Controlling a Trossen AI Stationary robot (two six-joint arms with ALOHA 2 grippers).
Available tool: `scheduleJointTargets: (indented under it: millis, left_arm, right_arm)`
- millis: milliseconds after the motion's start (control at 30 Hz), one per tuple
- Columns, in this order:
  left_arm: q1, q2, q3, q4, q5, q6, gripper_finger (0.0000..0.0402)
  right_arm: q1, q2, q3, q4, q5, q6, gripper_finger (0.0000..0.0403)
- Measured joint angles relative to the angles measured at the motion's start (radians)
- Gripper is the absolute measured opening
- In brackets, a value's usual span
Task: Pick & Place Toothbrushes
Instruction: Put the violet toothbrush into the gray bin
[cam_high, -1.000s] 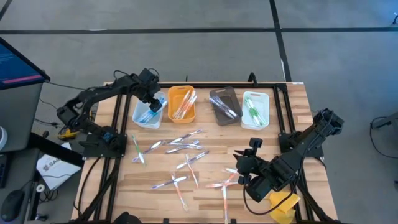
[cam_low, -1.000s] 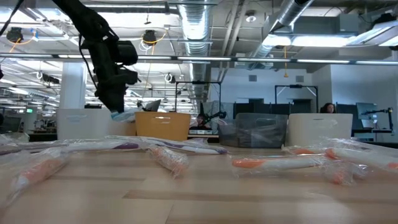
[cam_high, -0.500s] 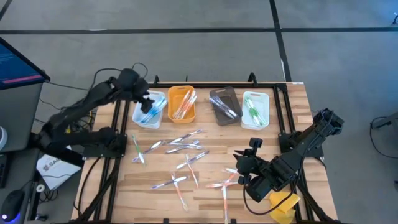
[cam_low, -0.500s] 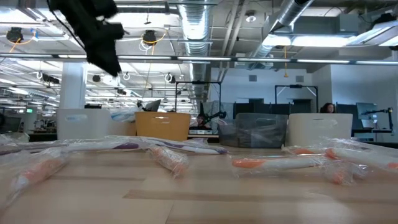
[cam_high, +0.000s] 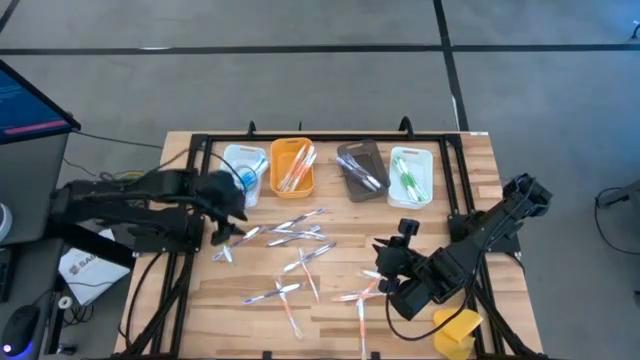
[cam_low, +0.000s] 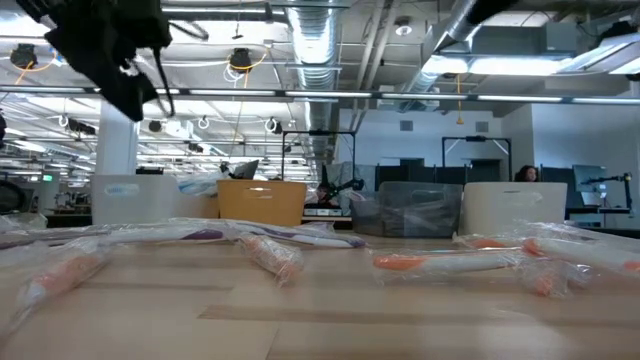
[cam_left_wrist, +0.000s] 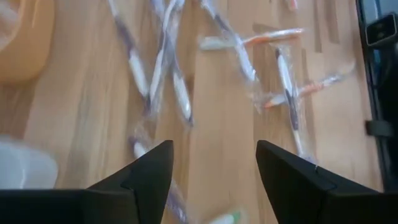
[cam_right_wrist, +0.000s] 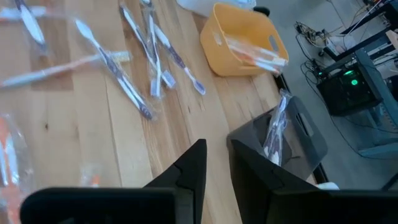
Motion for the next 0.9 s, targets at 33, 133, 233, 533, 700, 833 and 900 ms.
scheduleJointTargets:
  millis: [33, 133, 233, 533, 700, 833, 900]
  left_arm:
    - [-0.039, 0.013, 0.006, 0.016, -0.036, -0.018, 0.0221]
    - [-0.141, 0.069, 0.008, 0.013, -0.135, -0.069, 0.0214]
    - [-0.198, 0.146, 0.006, 0.013, -0.218, -0.151, 0.0208]
    - [-0.245, 0.36, -0.004, -0.02, -0.279, -0.407, 0.019]
    - [-0.245, 0.444, -0.004, -0.019, -0.308, -0.5, 0.0184]
    - [-0.245, 0.491, -0.004, -0.012, -0.334, -0.599, 0.0184]
    - [-0.245, 0.507, -0.004, -0.014, -0.335, -0.619, 0.0184]
  right_arm:
    - [-0.002, 0.0, -0.011, 0.0, -0.001, 0.0, 0.0064]
    - [-0.011, 0.001, -0.046, 0.0, -0.011, 0.0, 0.0064]
    - [-0.022, 0.0, -0.069, 0.016, -0.024, 0.001, 0.0064]
    - [-0.022, 0.0, -0.082, 0.118, -0.055, -0.097, 0.0064]
    - [-0.023, 0.0, -0.082, 0.161, -0.081, -0.14, 0.0064]
    - [-0.022, 0.0, -0.082, 0.175, -0.103, -0.157, 0.0064]
    - [-0.022, 0.0, -0.082, 0.179, -0.103, -0.157, 0.0064]
